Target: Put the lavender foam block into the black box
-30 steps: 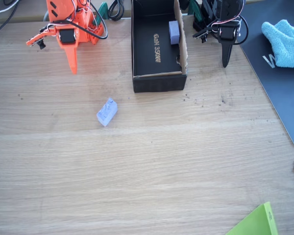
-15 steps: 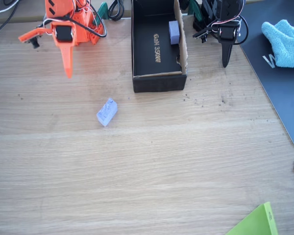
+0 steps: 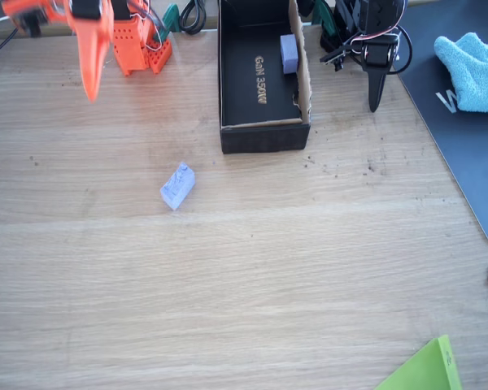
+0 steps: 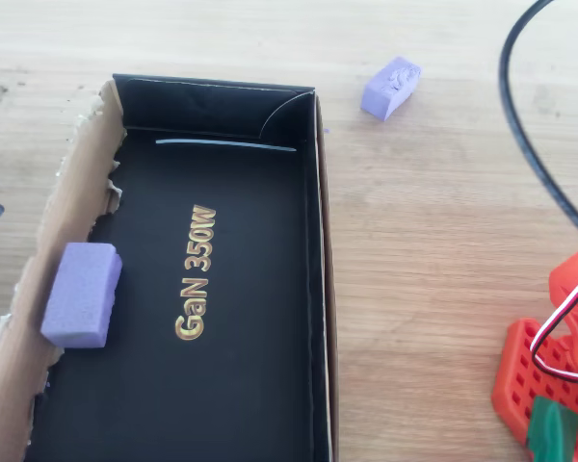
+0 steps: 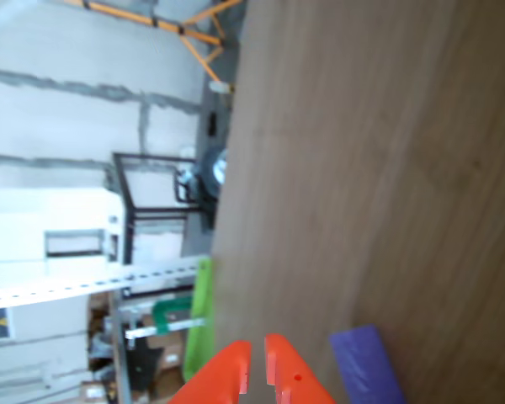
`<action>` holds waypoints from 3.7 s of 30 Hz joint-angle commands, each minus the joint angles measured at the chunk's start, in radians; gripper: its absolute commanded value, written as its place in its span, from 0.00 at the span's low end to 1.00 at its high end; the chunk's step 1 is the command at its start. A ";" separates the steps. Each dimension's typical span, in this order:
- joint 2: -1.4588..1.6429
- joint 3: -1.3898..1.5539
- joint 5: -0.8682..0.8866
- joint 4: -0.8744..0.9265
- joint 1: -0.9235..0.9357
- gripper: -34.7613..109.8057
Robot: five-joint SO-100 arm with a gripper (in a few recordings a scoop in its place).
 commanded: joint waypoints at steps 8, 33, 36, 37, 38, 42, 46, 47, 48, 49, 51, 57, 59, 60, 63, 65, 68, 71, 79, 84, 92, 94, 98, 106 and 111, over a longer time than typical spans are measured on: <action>-0.110 -0.178 0.043 0.011 -0.009 0.24; -1.109 -0.976 -0.044 0.683 0.183 0.24; -1.120 -0.994 -0.138 0.681 0.195 0.24; -1.118 -0.994 -0.149 0.681 0.186 0.24; -1.115 -0.992 -0.155 0.681 0.175 0.24; -1.057 -0.963 -0.175 0.657 0.092 0.24; -0.956 -0.913 -0.206 0.629 -0.060 0.24; -0.939 -0.908 -0.204 0.629 -0.107 0.24; -0.927 -0.905 -0.195 0.627 -0.153 0.24; -0.922 -0.905 -0.181 0.626 -0.199 0.24; -0.914 -0.905 -0.155 0.612 -0.290 0.24; -0.916 -0.923 -0.109 0.603 -0.474 0.24; -0.937 -0.923 -0.120 0.615 -0.485 0.24; -0.946 -0.923 -0.140 0.618 -0.485 0.24; -0.968 -0.939 -0.212 0.635 -0.503 0.24; -0.963 -0.943 -0.245 0.640 -0.528 0.24; -0.946 -0.943 -0.268 0.649 -0.569 0.24; -0.939 -0.939 -0.267 0.655 -0.575 0.24; -0.919 -0.933 -0.379 0.663 -0.615 0.24; -0.922 -0.928 -0.416 0.687 -0.620 0.24; -0.931 -0.922 -0.189 0.739 -0.563 0.24; -0.937 -0.922 -0.179 0.738 -0.548 0.24; -0.943 -0.922 -0.161 0.753 -0.522 0.24; -0.980 -0.934 -0.183 0.747 -0.499 0.24; -1.057 -0.980 -0.186 0.733 -0.512 0.24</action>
